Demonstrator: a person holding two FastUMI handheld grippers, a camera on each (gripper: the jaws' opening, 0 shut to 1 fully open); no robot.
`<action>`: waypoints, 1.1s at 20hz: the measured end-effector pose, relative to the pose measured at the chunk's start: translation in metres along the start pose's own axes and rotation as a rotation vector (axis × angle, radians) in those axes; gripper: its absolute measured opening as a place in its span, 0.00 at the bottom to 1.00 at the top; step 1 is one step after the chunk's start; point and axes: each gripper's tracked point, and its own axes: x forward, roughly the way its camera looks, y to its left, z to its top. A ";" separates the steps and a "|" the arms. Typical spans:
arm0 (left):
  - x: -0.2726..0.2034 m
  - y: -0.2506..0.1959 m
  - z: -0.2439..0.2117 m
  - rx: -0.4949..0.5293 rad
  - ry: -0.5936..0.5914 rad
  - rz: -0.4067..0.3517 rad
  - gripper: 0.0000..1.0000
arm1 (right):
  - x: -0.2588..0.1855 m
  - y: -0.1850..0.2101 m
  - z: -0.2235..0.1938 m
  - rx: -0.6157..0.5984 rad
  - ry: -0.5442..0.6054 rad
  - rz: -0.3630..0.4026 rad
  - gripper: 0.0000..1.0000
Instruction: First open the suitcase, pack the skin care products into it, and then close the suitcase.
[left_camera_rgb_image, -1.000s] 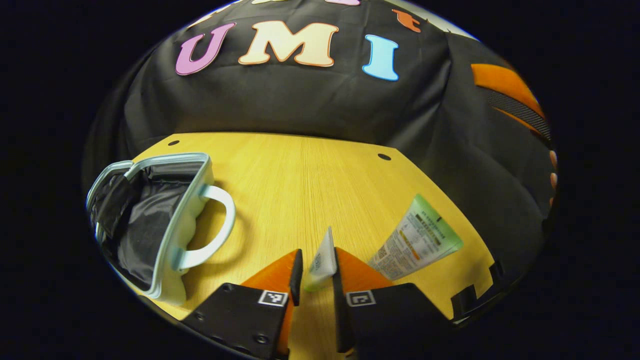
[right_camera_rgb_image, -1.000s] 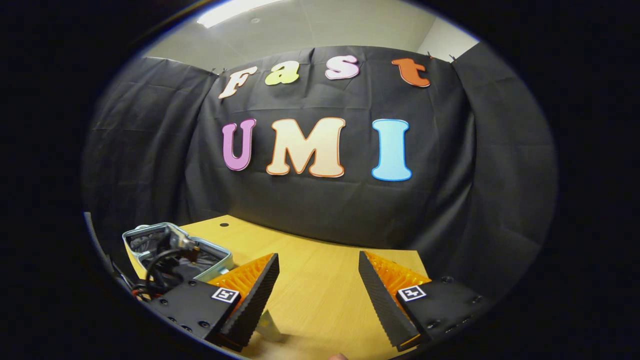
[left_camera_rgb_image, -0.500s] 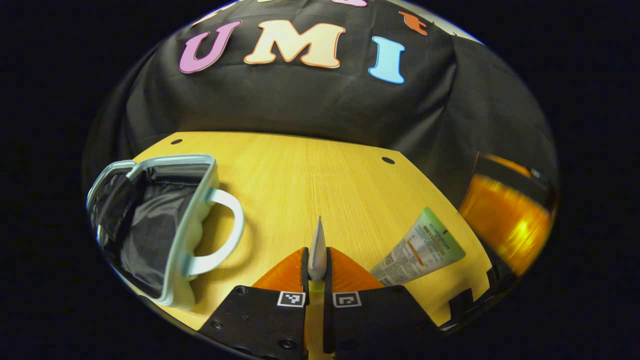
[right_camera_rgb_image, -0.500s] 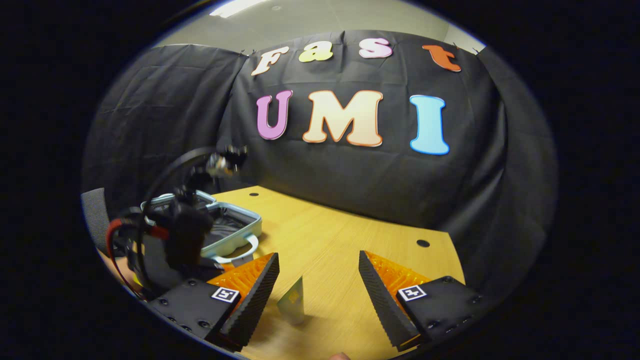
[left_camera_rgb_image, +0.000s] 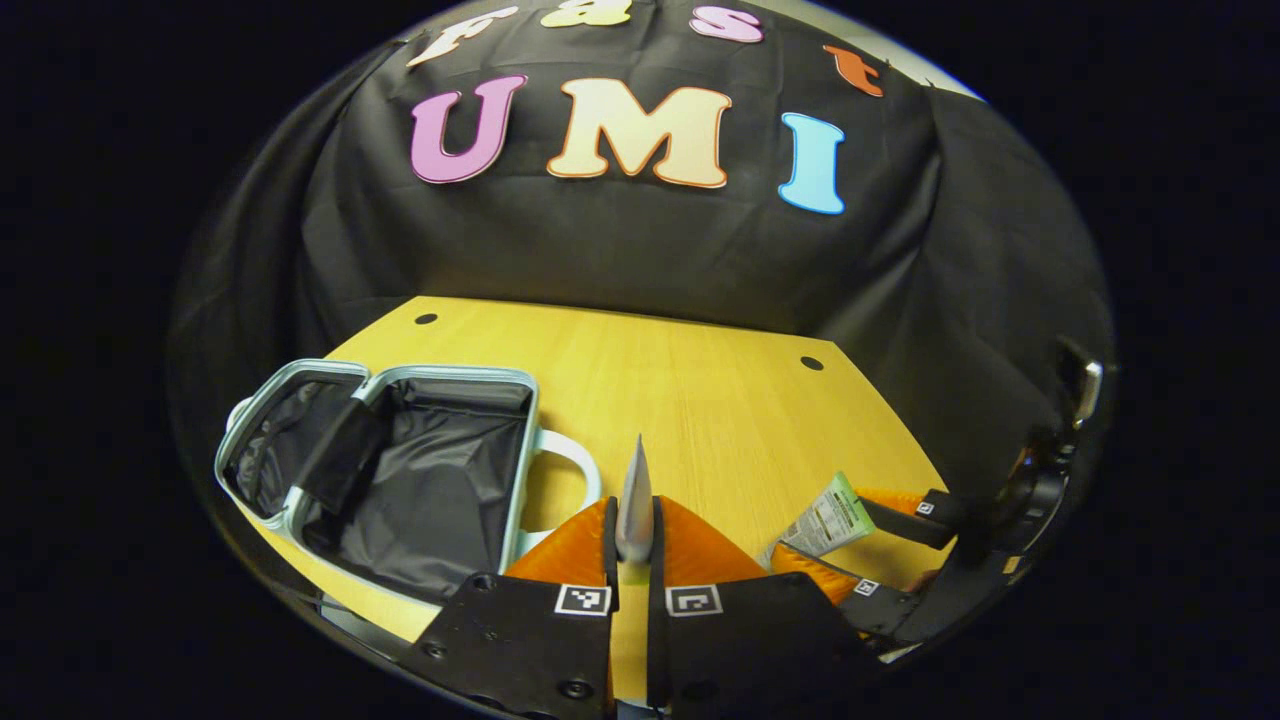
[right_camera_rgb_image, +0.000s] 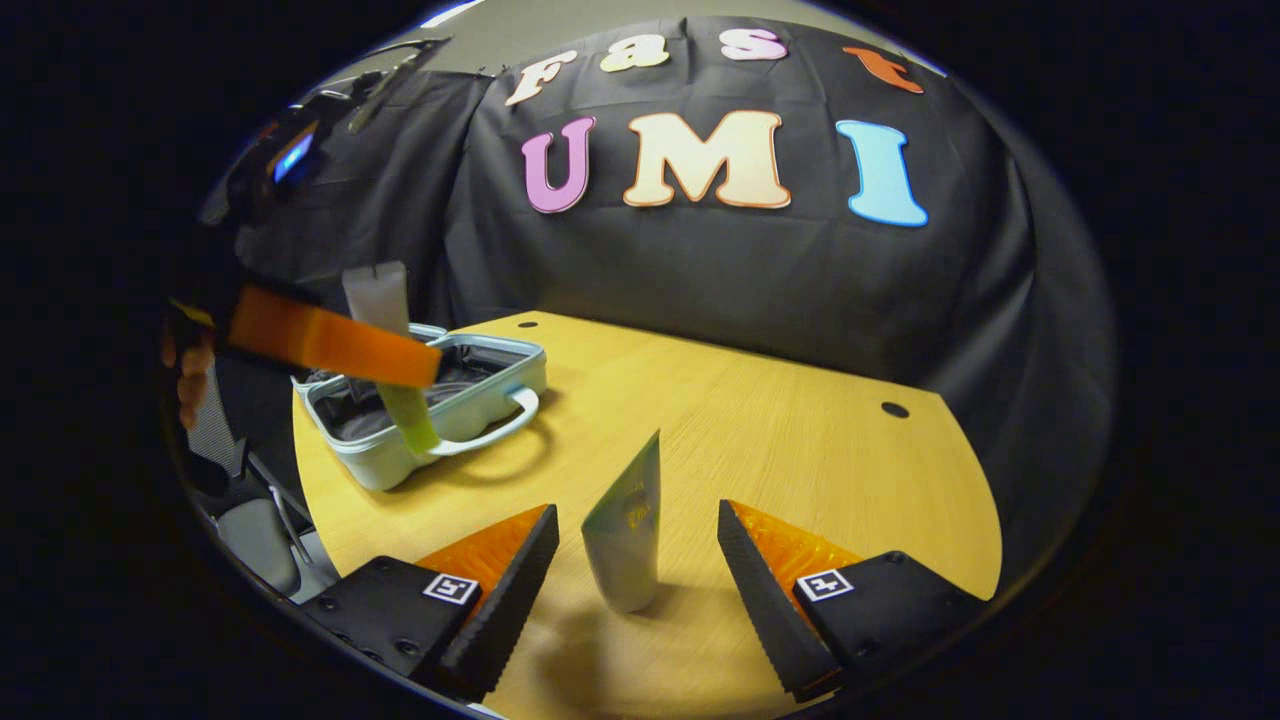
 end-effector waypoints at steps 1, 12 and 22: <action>-0.007 0.007 0.001 -0.005 0.001 0.018 0.05 | 0.005 0.001 -0.004 0.001 0.013 0.004 0.97; -0.037 0.115 -0.016 -0.027 0.096 0.188 0.05 | 0.017 0.044 0.023 0.032 0.090 0.064 0.19; 0.002 0.211 -0.052 -0.011 0.359 0.146 0.05 | 0.034 0.160 0.112 0.136 0.083 0.102 0.19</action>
